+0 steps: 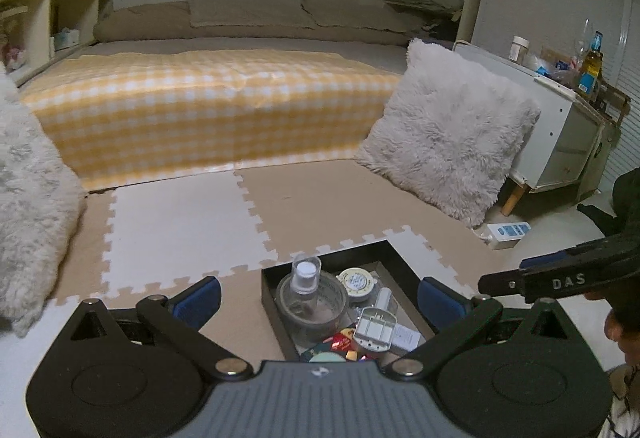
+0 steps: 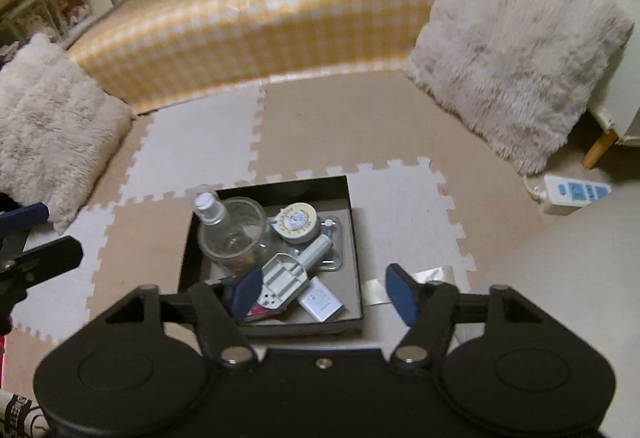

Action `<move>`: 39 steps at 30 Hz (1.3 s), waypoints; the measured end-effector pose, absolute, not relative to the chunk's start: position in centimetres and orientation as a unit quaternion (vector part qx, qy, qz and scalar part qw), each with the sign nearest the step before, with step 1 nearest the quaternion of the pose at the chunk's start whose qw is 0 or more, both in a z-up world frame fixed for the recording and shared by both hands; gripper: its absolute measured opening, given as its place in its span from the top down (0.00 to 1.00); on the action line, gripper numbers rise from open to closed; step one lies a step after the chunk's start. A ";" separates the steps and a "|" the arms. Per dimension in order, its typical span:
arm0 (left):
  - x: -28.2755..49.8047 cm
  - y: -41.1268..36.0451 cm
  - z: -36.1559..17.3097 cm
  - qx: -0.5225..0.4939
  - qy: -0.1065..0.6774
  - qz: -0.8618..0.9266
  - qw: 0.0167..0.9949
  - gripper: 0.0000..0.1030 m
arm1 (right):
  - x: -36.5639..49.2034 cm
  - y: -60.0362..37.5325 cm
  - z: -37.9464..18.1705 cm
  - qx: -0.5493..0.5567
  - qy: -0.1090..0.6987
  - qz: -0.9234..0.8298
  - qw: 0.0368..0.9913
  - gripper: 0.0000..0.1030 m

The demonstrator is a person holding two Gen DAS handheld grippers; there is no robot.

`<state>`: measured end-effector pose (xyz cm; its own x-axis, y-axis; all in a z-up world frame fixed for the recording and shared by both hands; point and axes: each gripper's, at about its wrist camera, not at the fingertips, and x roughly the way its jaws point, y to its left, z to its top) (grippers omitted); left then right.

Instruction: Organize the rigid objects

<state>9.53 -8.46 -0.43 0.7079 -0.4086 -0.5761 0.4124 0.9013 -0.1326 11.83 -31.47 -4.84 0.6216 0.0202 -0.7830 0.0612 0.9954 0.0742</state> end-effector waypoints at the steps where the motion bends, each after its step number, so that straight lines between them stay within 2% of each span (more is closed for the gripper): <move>1: 9.1 -8.3 -0.4 0.002 0.310 -0.223 0.924 0.00 | 11.2 -31.2 -4.6 0.046 0.430 -0.010 0.902 0.28; 6: 6.7 -7.4 -0.2 0.006 0.294 -0.201 0.934 0.00 | 8.2 -29.8 -3.9 0.032 0.403 -0.018 0.914 0.12; 15: 3.9 -5.3 -1.2 -0.016 0.300 -0.148 0.942 0.00 | 4.1 -27.3 -4.7 0.000 0.372 -0.036 0.927 0.02; 39: 1.1 -3.6 -2.5 0.013 0.272 -0.086 0.958 0.00 | -0.7 -25.7 -4.2 -0.016 0.264 -0.058 0.963 0.00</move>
<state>1.07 -3.59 -2.46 0.8374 -0.1585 -0.5230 0.1729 0.9847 -0.0216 -0.73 -25.69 -4.25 0.8544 -0.1193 -0.5058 0.1029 0.9929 -0.0604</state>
